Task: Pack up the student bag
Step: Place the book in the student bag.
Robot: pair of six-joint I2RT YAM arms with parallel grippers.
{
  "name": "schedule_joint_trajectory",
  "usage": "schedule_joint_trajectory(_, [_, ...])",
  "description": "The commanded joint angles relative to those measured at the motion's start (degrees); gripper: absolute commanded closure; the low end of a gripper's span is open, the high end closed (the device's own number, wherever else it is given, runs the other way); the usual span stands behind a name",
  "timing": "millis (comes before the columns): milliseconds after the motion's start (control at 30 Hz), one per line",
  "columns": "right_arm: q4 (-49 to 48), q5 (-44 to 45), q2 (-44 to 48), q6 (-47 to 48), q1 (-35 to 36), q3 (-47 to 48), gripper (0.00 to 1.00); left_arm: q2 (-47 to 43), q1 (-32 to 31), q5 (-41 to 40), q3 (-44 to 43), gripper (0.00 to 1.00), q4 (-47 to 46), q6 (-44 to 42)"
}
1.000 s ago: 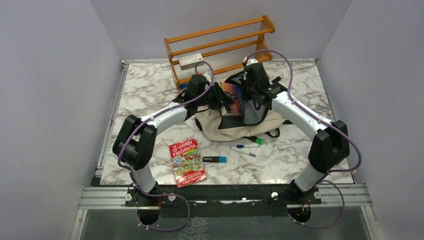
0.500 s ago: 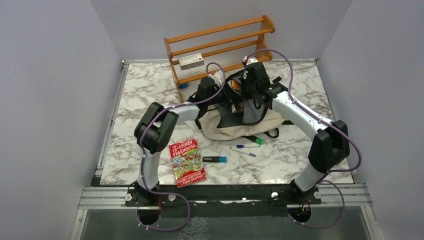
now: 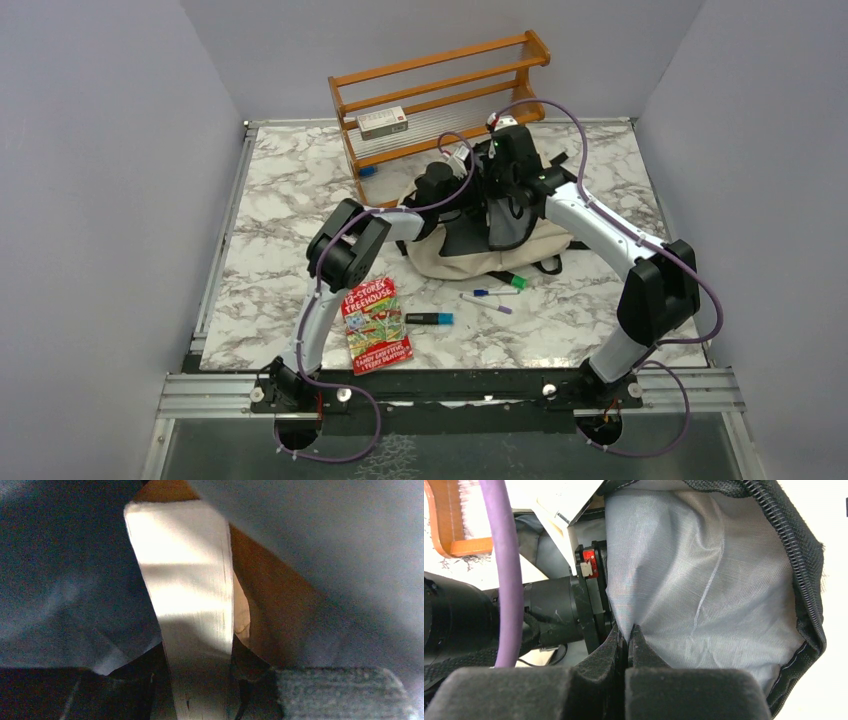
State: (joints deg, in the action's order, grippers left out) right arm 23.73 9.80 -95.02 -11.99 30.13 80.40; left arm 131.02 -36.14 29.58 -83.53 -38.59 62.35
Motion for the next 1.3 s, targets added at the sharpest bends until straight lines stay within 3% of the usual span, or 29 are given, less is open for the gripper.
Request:
schedule_joint_trajectory(0, [-4.8,-2.0,2.0,-1.3,0.6,0.0,0.99,1.9,-0.8,1.1,-5.0,0.97,-10.3,2.4])
schedule_joint_trajectory(167, [-4.9,-0.9,2.1,-0.8,0.6,-0.6,0.99,2.4,-0.8,0.4,-6.1,0.64,-4.3,-0.5])
schedule_joint_trajectory(500, [-4.4,-2.0,1.5,-0.3,0.5,-0.5,0.99,-0.3,-0.6,0.1,-6.0,0.30,7.8,-7.3])
schedule_joint_trajectory(700, [-4.0,-1.7,0.7,0.1,0.3,-0.5,0.99,-3.0,0.3,-2.3,-9.2,0.02,23.1,-14.6])
schedule_joint_trajectory(833, [-4.2,-2.7,0.5,-0.2,0.2,-0.7,0.99,-5.1,0.4,-5.7,-12.1,0.01,32.3,-19.3])
schedule_joint_trajectory(1267, [-4.2,-2.3,0.4,0.0,-0.3,-1.7,0.99,-12.0,3.4,-12.8,-12.3,0.01,47.9,-26.5])
